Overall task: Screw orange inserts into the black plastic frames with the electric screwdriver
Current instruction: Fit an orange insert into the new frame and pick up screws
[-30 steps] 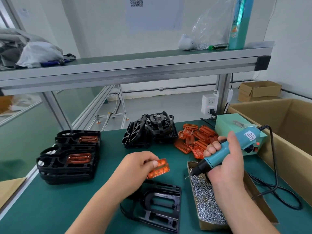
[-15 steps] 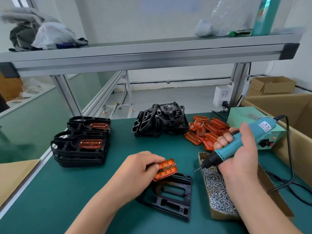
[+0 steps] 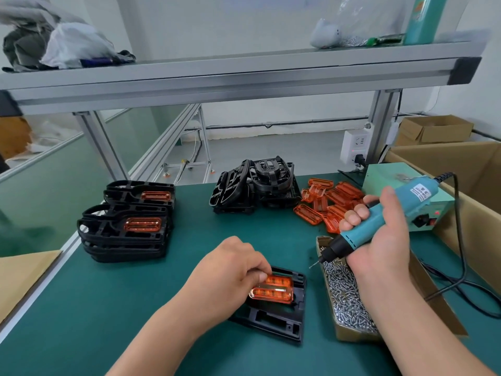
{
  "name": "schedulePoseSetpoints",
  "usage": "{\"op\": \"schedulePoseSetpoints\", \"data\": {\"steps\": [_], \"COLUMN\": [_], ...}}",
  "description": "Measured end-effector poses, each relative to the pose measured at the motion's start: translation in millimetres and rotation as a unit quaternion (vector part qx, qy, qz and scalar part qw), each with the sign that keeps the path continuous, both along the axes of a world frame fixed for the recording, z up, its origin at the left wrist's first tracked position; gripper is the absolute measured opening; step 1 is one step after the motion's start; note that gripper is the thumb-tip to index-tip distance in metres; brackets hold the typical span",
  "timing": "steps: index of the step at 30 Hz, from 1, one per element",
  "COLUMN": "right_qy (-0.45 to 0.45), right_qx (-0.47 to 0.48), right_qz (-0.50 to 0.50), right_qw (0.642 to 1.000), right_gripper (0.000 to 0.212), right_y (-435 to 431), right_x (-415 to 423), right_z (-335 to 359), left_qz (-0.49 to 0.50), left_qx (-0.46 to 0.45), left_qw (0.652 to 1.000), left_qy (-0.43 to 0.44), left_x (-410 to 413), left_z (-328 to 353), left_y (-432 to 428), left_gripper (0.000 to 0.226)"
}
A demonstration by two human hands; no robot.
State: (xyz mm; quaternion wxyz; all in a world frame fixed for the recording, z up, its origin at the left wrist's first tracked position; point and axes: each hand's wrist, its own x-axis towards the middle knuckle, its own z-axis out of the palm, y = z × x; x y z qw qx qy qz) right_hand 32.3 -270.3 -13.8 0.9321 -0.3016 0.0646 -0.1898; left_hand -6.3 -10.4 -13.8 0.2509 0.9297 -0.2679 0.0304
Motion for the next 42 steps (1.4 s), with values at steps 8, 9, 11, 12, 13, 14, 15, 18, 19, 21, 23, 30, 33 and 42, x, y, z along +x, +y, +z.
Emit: {"op": "schedulePoseSetpoints", "data": {"steps": [8,9,11,12,13,14,15,18,19,21,23,30,33,42], "right_qy": [-0.003,-0.004,-0.004,-0.004,-0.004,-0.003,-0.003,-0.003,-0.003,-0.004,-0.002,-0.002,0.000,0.003], "right_qx": [0.002,0.003,0.003,0.003,0.003,0.004,0.005,0.008,0.007,0.003,0.003,0.004,0.005,0.029], "right_qz": [0.004,0.004,0.004,0.004,0.004,0.004,0.005,0.006,0.006,0.006,0.006,0.002,-0.003,-0.023], "right_qw": [1.000,1.000,1.000,1.000,1.000,1.000,1.000,1.000,1.000,1.000,1.000,1.000,1.000,0.999], "right_gripper": [0.031,0.031,0.030,0.030,0.030,0.031,0.031,0.031,0.031,0.031,0.031,0.030,0.029,0.029], "right_y": [0.4,0.3,-0.1,-0.3,-0.6,-0.7,-0.8,-0.4,-0.4,-0.2,0.2,0.1,-0.7,-9.0], "right_x": [-0.6,-0.6,-0.3,-0.2,-0.2,-0.2,-0.4,-0.3,-0.5,-0.8,-1.2,-2.6,-2.2,-1.5], "right_z": [-0.2,-0.3,-0.7,-0.8,-0.9,-0.8,-0.6,-0.2,-0.1,-0.1,-0.1,-0.1,0.8,6.7], "left_qz": [-0.011,-0.008,-0.002,-0.002,-0.006,-0.014,-0.026,-0.058,-0.063,-0.067,-0.064,-0.046,-0.041,-0.041], "left_qx": [0.069,0.069,0.056,0.048,0.041,0.034,0.028,0.036,0.044,0.057,0.066,0.111,0.123,0.108], "left_qw": [0.997,0.997,0.997,0.997,0.997,0.998,0.998,0.998,0.997,0.996,0.995,0.992,0.991,0.992], "left_qy": [-0.041,-0.044,-0.052,-0.057,-0.058,-0.054,-0.042,0.013,0.024,0.031,0.026,0.027,0.038,0.050], "left_x": [-3.9,-4.0,-4.5,-4.6,-4.4,-3.9,-3.5,-3.3,-3.6,-4.1,-4.2,-5.8,-8.3,-10.2], "left_z": [-10.6,-11.1,-11.4,-11.2,-10.8,-10.2,-9.6,-9.1,-9.6,-10.9,-10.8,-6.5,-4.4,-0.5], "left_y": [-15.1,-15.8,-15.5,-14.8,-13.5,-11.8,-9.9,-4.3,-3.2,-3.2,-5.2,-5.9,-6.0,-1.5], "left_gripper": [0.020,0.020,0.021,0.020,0.019,0.017,0.014,0.018,0.020,0.022,0.021,0.021,0.020,0.028]}}
